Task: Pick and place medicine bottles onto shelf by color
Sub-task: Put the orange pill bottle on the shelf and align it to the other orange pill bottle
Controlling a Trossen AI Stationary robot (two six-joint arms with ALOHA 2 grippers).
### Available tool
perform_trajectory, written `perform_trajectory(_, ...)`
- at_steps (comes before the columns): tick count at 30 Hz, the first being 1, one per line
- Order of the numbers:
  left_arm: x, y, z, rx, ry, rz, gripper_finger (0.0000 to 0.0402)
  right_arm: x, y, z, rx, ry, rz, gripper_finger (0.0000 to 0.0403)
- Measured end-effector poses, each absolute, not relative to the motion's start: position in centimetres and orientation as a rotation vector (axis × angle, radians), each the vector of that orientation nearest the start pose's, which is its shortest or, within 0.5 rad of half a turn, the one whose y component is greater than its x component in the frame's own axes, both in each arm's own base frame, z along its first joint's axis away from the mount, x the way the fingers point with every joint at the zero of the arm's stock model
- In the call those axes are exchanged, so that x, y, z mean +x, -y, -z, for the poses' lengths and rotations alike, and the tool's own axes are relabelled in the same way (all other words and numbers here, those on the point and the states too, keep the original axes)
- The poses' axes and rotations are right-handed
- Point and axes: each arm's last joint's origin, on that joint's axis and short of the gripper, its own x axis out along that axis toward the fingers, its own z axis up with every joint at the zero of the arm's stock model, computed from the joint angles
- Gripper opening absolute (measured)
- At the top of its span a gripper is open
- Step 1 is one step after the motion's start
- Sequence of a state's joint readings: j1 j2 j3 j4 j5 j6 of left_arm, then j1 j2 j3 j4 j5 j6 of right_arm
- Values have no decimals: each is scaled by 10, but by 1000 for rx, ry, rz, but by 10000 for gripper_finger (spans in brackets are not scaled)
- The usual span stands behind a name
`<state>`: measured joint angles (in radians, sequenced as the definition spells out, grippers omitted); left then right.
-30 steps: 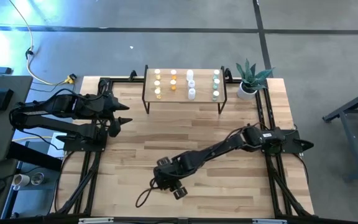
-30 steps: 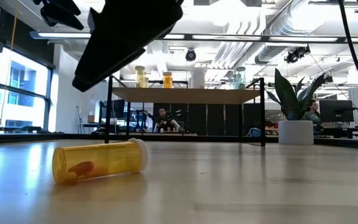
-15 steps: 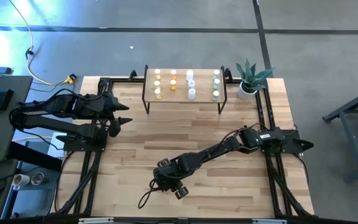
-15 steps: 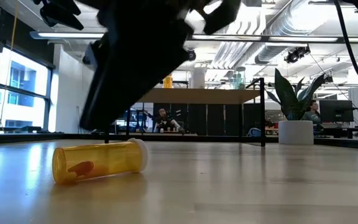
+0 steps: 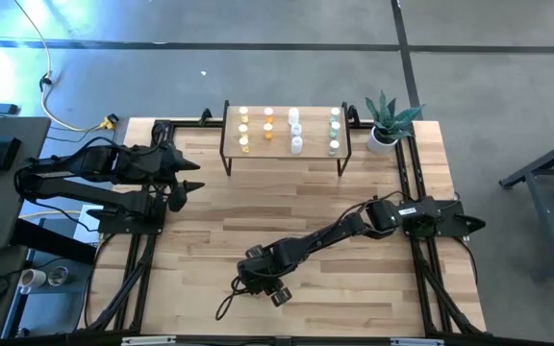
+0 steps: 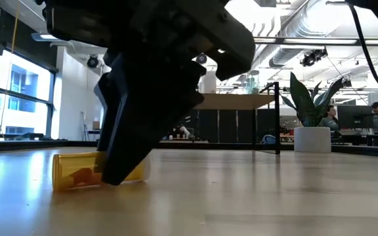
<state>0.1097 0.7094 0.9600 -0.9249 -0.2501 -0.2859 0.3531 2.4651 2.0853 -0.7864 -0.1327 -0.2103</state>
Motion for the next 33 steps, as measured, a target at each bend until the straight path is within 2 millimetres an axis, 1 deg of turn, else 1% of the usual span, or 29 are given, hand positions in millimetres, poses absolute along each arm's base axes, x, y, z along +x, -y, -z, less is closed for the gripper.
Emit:
perform_trajectory(4, 116, -20, -334, -224, -622, -440, 255, 480, -181, -145, -282, -1134, -532, 140)
perform_trajectory(10, 115, -20, -334, -225, -625, -437, 255, 481, -182, -145, -239, -1141, -513, 98)
perform_trajectory(13, 115, -20, -334, -227, -626, -431, 255, 481, -182, -145, -195, -1151, -484, 83)
perform_trajectory(18, 114, -19, -335, -239, -628, -400, 255, 481, -182, -145, -117, -1167, -433, 83)
perform_trajectory(24, 108, -16, -350, -264, -612, -332, 255, 484, -183, -148, 10, -1151, -340, 83)
perform_trajectory(27, 104, -15, -357, -269, -612, -316, 255, 489, -184, -160, 39, -1108, -288, 83)
perform_trajectory(30, 98, -14, -364, -272, -621, -309, 255, 495, -185, -179, 37, -1036, -212, 83)
perform_trajectory(33, 93, -13, -368, -273, -642, -308, 255, 500, -184, -202, 28, -963, -124, 83)
